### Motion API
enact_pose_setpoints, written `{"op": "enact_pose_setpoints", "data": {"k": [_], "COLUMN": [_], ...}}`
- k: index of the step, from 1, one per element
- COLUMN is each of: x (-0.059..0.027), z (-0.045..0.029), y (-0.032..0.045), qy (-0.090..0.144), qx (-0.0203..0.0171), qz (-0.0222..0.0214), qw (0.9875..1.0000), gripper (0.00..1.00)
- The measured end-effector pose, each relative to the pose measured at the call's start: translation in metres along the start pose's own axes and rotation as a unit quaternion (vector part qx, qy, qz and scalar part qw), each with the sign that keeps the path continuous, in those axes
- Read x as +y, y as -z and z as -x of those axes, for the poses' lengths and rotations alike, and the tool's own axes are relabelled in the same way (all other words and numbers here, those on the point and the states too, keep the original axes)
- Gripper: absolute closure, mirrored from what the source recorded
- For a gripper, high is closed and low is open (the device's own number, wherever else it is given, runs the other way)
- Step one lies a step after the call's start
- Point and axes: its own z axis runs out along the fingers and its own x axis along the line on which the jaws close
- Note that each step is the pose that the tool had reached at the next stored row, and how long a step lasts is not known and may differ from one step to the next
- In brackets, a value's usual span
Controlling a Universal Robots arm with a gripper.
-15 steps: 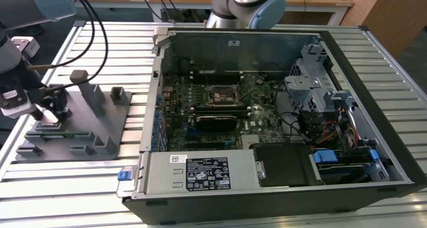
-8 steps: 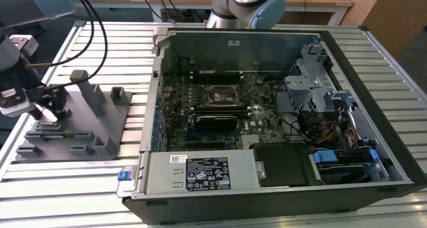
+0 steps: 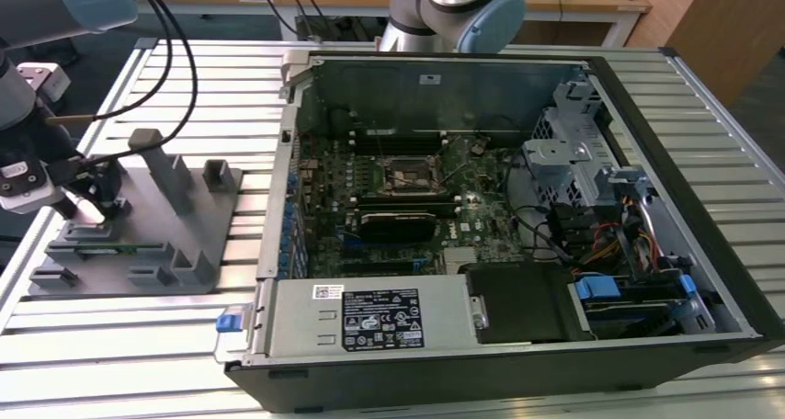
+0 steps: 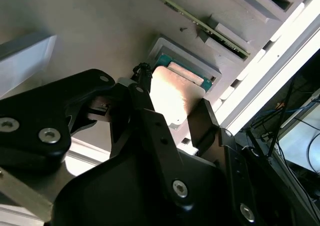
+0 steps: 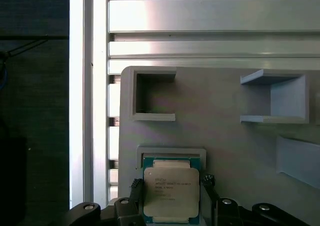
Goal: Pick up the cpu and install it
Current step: 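Pick up the cpu and move it towards the insertion slot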
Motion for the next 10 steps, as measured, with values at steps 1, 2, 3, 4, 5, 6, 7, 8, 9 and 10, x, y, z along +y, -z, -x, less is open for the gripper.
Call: {"op": "enact_pose_setpoints", "data": {"k": [1, 2, 3, 4, 5, 6, 7, 8, 9, 10], "x": [0.0001, 0.0001, 0.0001, 0.0002, 0.0002, 0.0002, 0.0003, 0.0003, 0.0003, 0.0003], "z": [0.0000, 0.0000, -0.0001, -0.0001, -0.0001, -0.0001, -0.0001, -0.0001, -0.0001, -0.0001], "y": [0.0006, 0.0013, 0.0020, 0.0031, 0.0041, 0.0053, 0.0064, 0.0075, 0.0084, 0.0092], "qy": [0.000, 0.000, 0.000, 0.000, 0.000, 0.000, 0.000, 0.000, 0.000, 0.000], "qx": [0.0001, 0.0001, 0.0001, 0.0001, 0.0000, 0.0000, 0.0000, 0.0000, 0.0000, 0.0000], "qz": [-0.0001, -0.0001, -0.0001, -0.0001, -0.0001, -0.0001, -0.0001, -0.0001, -0.0001, -0.0001], "qw": [1.0000, 1.0000, 1.0000, 1.0000, 1.0000, 1.0000, 1.0000, 1.0000, 1.0000, 1.0000], "gripper": [0.46, 0.46, 0.46, 0.46, 0.46, 0.46, 0.46, 0.46, 0.46, 0.46]}}
